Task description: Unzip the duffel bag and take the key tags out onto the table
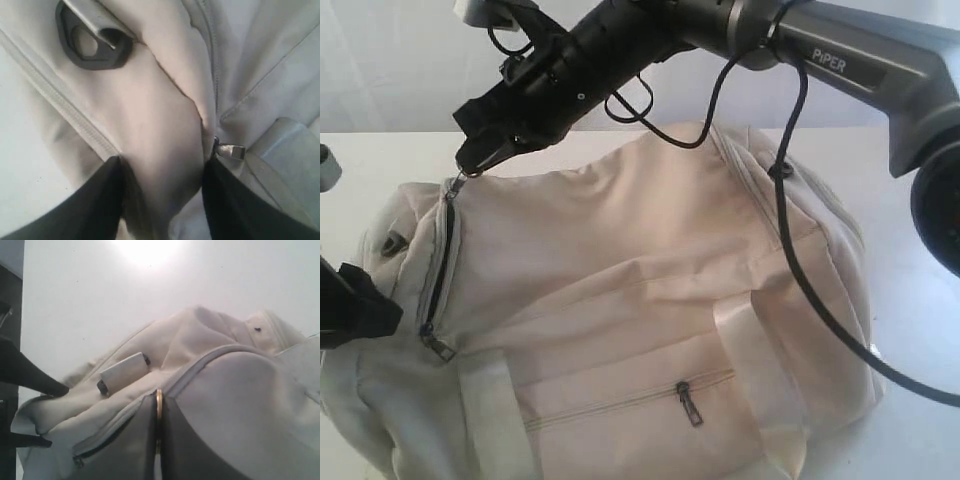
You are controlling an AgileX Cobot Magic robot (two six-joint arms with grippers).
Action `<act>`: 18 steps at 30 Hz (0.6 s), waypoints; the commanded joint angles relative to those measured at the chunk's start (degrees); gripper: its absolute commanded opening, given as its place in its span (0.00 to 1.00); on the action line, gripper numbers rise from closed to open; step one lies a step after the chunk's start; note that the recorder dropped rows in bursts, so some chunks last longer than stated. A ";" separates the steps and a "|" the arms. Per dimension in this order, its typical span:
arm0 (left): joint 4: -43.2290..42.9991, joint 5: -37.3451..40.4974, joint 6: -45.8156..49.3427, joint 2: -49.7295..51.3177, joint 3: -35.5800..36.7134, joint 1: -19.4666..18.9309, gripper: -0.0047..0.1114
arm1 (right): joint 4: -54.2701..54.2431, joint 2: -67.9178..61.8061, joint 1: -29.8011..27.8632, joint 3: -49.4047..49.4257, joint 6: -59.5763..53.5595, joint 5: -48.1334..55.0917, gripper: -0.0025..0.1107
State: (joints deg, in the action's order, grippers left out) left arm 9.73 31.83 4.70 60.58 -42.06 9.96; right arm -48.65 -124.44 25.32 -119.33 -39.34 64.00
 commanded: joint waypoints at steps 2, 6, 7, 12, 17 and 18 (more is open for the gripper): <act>1.06 1.42 0.07 2.13 0.29 0.01 0.24 | 0.73 0.63 -0.03 -0.84 0.79 -2.21 0.02; 0.82 1.96 1.44 2.14 0.29 0.01 0.04 | 0.73 0.17 -0.03 -0.84 0.68 -4.83 0.02; 0.82 2.41 1.57 2.14 0.29 0.01 0.04 | 0.73 -0.12 -0.03 -0.84 0.68 -5.46 0.02; 0.82 4.38 1.69 2.14 0.29 0.01 0.04 | 0.73 -1.11 -0.03 -0.84 -1.84 -9.42 0.02; 0.82 5.43 2.87 2.04 0.29 0.01 0.04 | 0.73 -1.72 -0.03 -0.84 -4.27 -16.61 0.02; 0.82 5.65 2.87 2.04 0.29 0.01 0.04 | 0.73 -2.00 -0.03 -0.84 -4.32 -18.00 0.02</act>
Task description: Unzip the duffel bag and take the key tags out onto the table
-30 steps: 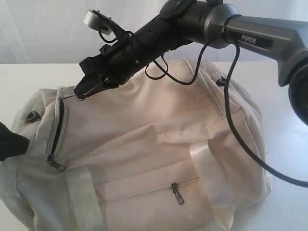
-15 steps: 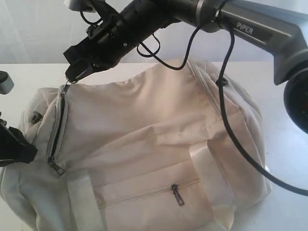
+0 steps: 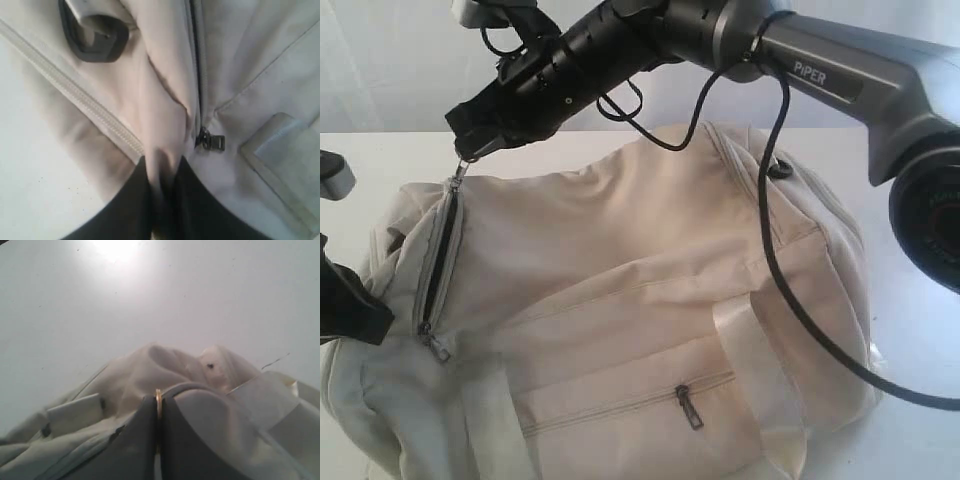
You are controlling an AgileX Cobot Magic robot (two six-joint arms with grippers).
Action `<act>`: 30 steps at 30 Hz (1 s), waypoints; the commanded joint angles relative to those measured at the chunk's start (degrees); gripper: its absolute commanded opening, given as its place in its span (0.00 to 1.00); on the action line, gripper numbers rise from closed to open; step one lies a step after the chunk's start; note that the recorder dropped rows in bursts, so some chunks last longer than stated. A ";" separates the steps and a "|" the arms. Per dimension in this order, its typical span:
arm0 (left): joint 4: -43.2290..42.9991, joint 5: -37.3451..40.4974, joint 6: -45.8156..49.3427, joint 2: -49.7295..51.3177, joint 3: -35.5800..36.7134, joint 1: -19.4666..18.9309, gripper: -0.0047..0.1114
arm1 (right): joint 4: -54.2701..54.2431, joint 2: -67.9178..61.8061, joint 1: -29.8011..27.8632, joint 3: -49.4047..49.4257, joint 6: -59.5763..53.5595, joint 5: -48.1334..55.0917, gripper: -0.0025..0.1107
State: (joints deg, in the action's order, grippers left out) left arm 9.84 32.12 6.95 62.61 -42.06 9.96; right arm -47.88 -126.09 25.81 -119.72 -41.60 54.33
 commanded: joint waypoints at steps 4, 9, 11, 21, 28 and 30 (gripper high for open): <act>0.71 6.96 1.65 0.00 0.29 0.01 0.04 | -0.04 -1.48 -0.52 -0.49 -2.06 -12.29 0.02; 0.81 9.47 4.58 -0.53 0.29 0.01 0.04 | 2.12 -3.21 -0.52 -1.46 -2.06 -14.15 0.02; 1.49 9.20 5.55 -1.35 0.29 0.01 0.04 | 4.69 -4.15 -0.52 -1.96 -1.85 -14.71 0.02; 3.00 7.71 6.06 -1.93 0.29 0.01 0.04 | 8.77 -6.74 -0.76 -2.46 -0.03 -17.81 0.02; 3.25 7.92 6.09 -1.93 0.29 0.01 0.04 | 17.05 -7.63 -0.88 -2.46 6.75 -18.02 0.02; 3.38 7.92 6.09 -1.93 0.29 0.01 0.04 | 19.23 -7.63 -1.01 -2.46 8.83 -18.02 0.02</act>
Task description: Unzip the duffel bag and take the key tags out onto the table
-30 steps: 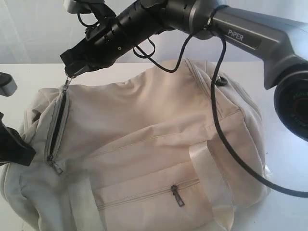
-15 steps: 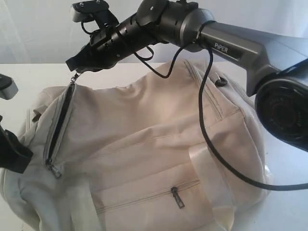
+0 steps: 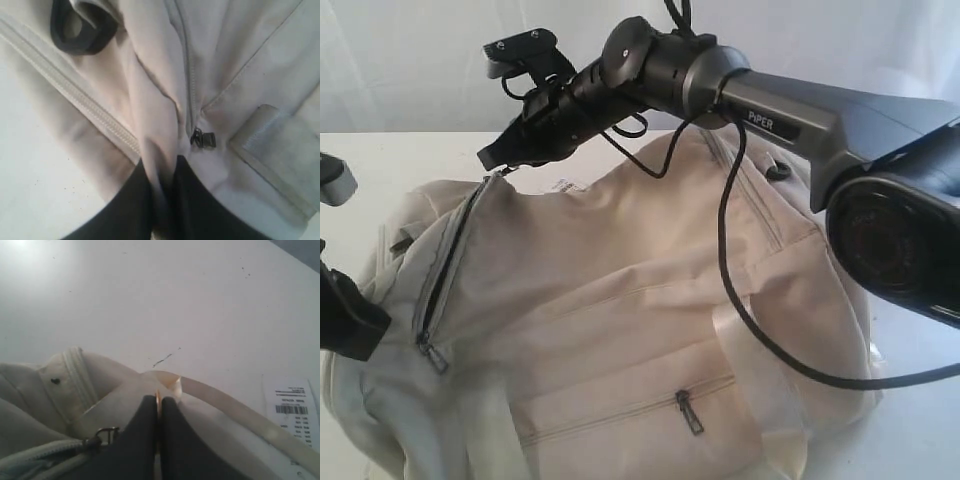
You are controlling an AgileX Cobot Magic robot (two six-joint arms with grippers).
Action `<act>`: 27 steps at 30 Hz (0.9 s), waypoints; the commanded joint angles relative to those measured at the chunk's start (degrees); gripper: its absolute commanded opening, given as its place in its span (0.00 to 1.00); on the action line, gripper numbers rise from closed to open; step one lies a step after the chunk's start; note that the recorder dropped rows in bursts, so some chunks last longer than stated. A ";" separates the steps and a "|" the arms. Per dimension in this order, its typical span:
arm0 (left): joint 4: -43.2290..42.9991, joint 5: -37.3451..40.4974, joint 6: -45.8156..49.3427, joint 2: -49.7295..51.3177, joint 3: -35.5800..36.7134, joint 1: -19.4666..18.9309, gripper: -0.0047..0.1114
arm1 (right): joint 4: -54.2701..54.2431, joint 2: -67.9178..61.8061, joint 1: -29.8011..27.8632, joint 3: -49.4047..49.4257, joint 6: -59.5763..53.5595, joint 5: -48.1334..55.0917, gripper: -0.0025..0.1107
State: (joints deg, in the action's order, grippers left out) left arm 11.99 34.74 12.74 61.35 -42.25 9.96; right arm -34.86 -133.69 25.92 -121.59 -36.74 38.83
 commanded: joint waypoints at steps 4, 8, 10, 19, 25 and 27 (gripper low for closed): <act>1.23 5.31 0.31 -0.67 0.49 0.01 0.04 | 8.02 -0.02 -2.45 -0.59 7.63 -1.07 0.02; 1.23 5.31 0.31 -0.67 0.49 0.01 0.04 | 8.46 -0.02 -4.11 -0.59 9.13 0.49 0.02; 1.23 5.31 0.31 -0.67 0.49 0.01 0.04 | 8.75 -0.02 -5.26 -0.59 9.96 1.89 0.02; 1.23 5.55 0.31 -0.67 0.49 0.01 0.04 | 9.63 0.61 -9.46 -0.59 11.54 9.03 0.02; 1.00 5.54 0.31 -0.67 0.49 0.01 0.04 | 10.56 2.24 -12.52 -0.59 11.90 11.98 0.02; 1.00 5.54 0.31 -0.67 0.49 0.01 0.04 | 10.16 2.40 -12.79 -0.59 12.05 12.07 0.02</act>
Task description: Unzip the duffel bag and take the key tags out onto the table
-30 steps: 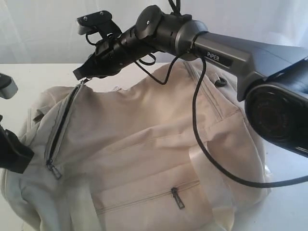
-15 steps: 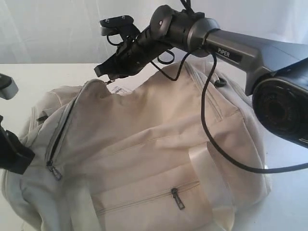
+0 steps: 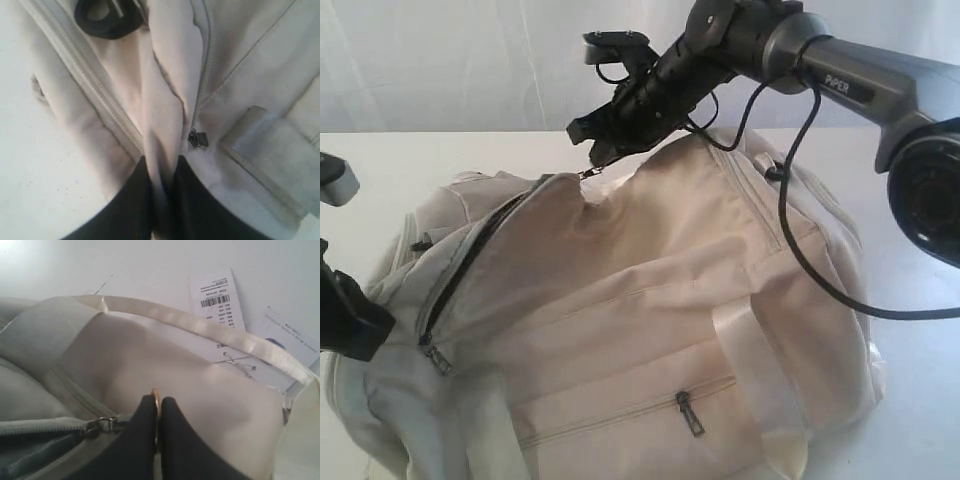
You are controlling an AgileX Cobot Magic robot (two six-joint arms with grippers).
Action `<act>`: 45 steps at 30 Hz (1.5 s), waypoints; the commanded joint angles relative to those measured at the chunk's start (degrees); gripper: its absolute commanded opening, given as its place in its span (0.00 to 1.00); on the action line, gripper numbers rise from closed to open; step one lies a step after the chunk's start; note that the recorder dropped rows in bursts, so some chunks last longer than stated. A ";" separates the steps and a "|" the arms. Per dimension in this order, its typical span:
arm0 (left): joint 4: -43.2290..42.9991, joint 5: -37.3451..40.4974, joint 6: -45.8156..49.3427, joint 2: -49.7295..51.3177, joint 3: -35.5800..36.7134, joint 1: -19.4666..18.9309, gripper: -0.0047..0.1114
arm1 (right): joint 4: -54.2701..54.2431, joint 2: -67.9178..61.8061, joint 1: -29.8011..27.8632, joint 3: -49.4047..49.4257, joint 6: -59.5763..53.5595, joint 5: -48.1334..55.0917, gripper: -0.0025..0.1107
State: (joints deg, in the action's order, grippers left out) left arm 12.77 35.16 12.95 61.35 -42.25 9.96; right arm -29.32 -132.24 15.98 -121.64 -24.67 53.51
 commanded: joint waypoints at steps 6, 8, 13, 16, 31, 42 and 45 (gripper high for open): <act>0.21 4.06 0.10 -0.67 -1.55 0.01 0.10 | -4.02 0.93 -2.04 -0.54 -4.08 -0.07 0.02; 0.49 5.44 0.10 -0.67 -3.87 0.01 0.22 | -6.44 1.17 -1.26 -0.54 -5.75 0.11 0.02; 0.49 7.82 0.94 -0.67 -10.84 0.01 0.60 | -8.28 2.55 0.27 -0.54 -6.77 -0.67 0.02; 0.97 4.78 0.94 -0.67 -14.32 0.01 0.69 | -8.76 3.15 1.25 -0.54 -7.98 -0.79 0.02; 18.29 -4.28 12.14 26.99 -31.39 0.01 0.67 | -10.24 3.52 2.43 -0.54 -8.55 -0.57 0.02; 17.76 -3.63 12.40 34.68 -33.77 0.01 0.11 | -9.67 3.52 2.43 -0.54 -8.65 -1.05 0.02; 14.42 -0.97 12.00 33.88 -33.77 0.01 0.04 | -8.94 3.52 2.43 -0.54 -8.65 -1.87 0.02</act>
State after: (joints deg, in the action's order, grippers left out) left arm 29.30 31.01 24.97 96.30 -75.72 9.96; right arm -38.69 -129.38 18.37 -121.73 -32.58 52.82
